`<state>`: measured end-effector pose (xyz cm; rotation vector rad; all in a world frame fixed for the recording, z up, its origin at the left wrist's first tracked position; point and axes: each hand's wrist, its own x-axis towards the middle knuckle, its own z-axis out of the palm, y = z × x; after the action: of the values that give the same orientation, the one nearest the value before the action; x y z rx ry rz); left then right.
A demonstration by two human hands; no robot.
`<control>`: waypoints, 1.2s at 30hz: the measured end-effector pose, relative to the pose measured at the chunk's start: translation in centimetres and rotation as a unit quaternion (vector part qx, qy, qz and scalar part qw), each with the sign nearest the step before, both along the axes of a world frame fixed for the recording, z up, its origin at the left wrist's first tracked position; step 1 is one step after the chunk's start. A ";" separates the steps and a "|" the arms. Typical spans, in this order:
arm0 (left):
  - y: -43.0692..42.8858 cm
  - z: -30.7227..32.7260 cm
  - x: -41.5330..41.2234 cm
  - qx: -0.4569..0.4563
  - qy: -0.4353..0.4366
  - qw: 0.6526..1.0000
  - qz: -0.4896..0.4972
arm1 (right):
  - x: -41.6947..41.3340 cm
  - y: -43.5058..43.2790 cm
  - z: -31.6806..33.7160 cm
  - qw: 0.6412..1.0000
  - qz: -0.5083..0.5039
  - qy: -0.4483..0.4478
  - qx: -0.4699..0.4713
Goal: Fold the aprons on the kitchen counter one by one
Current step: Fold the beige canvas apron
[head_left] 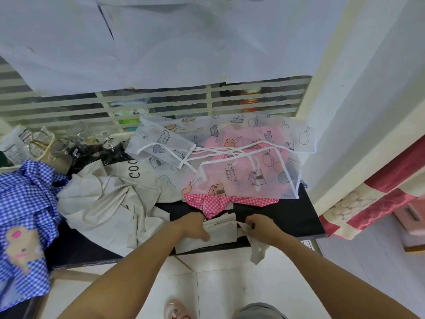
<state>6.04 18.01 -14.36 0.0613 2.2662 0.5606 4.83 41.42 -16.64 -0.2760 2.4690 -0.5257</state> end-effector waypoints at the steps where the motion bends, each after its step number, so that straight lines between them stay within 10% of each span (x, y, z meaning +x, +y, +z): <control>1: -0.2 0.4 0.1 0.010 -0.018 1.000 0.010 | -0.2 0.6 0.5 0.995 -0.054 -0.067 -0.048; 6: -0.4 4.1 0.6 0.092 -0.129 0.985 0.063 | -1.3 2.8 4.4 0.789 -0.298 -0.375 -0.384; 10: -1.5 7.6 0.9 0.151 -0.169 0.966 0.122 | -4.3 3.7 7.3 0.757 -0.277 -0.373 -0.459; 14: -3.8 9.4 0.9 0.243 -0.162 0.926 0.240 | -7.8 4.8 10.5 0.540 -0.367 -0.309 -0.692; 16: -4.8 9.4 1.0 0.287 -0.150 0.891 0.317 | -8.3 4.7 12.7 0.579 -0.377 -0.228 -0.686; 20: -4.5 9.4 1.3 0.353 -0.124 0.825 0.423 | -6.2 1.9 14.6 0.874 -0.190 0.024 -0.447; 23: -3.0 9.7 1.5 0.385 -0.097 0.786 0.475 | -2.5 -1.5 14.4 0.936 0.036 0.083 -0.340; 27: -0.4 10.6 2.3 0.425 -0.087 0.757 0.488 | 2.3 -6.2 12.4 0.899 0.277 0.210 -0.264; 32: 0.6 10.7 2.7 0.496 -0.086 0.672 0.543 | 3.0 -7.5 11.7 0.844 0.201 0.360 -0.342; 36: 0.9 11.4 3.1 0.514 -0.129 0.678 0.510 | 3.0 -7.4 12.3 0.806 0.233 0.441 -0.319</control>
<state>9.19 18.91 -3.00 -0.7216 1.2297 2.2021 7.83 34.00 -4.37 -1.6859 2.7740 -1.1931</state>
